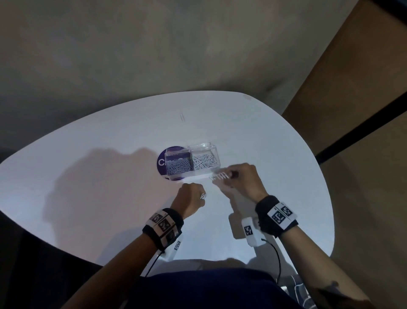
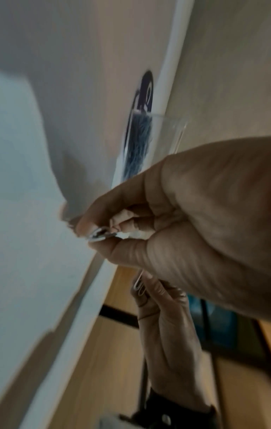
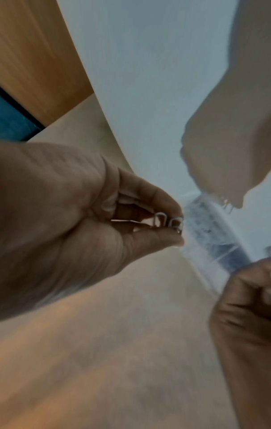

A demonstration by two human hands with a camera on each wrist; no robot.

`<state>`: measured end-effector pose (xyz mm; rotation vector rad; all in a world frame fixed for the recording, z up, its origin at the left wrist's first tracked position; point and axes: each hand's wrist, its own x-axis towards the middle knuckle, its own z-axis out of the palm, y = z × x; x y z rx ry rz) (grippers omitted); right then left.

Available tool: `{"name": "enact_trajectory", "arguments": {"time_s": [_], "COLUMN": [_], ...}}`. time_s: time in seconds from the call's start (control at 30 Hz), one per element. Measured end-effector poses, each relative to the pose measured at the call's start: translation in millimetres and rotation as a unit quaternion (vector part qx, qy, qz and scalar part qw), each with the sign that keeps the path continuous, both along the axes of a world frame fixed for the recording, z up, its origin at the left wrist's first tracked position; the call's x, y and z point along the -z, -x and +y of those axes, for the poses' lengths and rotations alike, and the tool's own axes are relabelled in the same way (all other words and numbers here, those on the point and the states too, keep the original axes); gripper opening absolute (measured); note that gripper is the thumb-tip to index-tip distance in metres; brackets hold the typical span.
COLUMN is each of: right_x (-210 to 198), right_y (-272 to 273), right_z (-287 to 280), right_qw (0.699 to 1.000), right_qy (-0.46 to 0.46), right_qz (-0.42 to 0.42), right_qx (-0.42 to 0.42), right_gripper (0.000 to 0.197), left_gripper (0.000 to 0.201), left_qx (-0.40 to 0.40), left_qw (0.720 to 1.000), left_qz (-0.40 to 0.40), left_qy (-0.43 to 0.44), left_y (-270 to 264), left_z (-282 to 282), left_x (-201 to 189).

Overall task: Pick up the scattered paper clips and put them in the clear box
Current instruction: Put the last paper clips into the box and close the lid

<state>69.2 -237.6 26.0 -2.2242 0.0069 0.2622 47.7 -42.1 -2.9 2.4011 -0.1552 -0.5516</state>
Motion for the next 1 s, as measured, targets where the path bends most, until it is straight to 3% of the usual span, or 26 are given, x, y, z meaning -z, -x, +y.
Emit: {"name": "enact_trajectory", "arguments": {"time_s": [0.2,0.3,0.37,0.5,0.73,0.8,0.9,1.0], "right_x": [-18.4,-10.9,-5.3,-1.4,-5.7,-5.3,-6.9,-19.4], "right_y": [-52.5,-60.9,-61.4,-57.4,-62.6,-70.5,-91.4,-121.6], "right_z": [34.2,46.6,47.5,36.8,14.6,11.2,14.4,27.1], "right_qw": [0.996,0.995,0.997,0.996,0.994,0.994,0.992,0.986], "right_qy": [0.046,0.071,0.051,0.014,0.028,0.039,0.082,0.129], "right_qz": [-0.073,-0.067,-0.064,-0.08,-0.077,-0.079,-0.092,-0.107], "right_qx": [-0.035,-0.038,-0.015,0.049,0.073,0.068,0.028,-0.025], "right_gripper": [0.039,0.014,0.018,0.013,0.009,0.008,0.011,0.013], "left_gripper": [0.006,0.007,0.01,0.014,0.025,0.015,0.014,0.015], "left_qx": [0.036,-0.035,-0.064,-0.073,0.002,0.007,0.029,0.043], "left_qw": [0.991,0.988,0.981,0.988,0.992,0.988,0.972,0.969], "left_qz": [-0.125,-0.13,-0.158,-0.131,-0.112,-0.142,-0.228,-0.226], "left_qy": [0.029,0.074,0.096,0.044,-0.056,-0.053,-0.049,-0.092], "left_y": [-29.5,-47.4,-59.7,-81.0,-89.7,-86.2,-81.8,-77.1], "left_z": [14.0,15.4,15.4,5.2,-17.9,-14.0,-1.7,9.0], "left_x": [-23.4,-41.3,-47.5,-52.7,-41.3,-39.9,-33.2,-46.3]}}
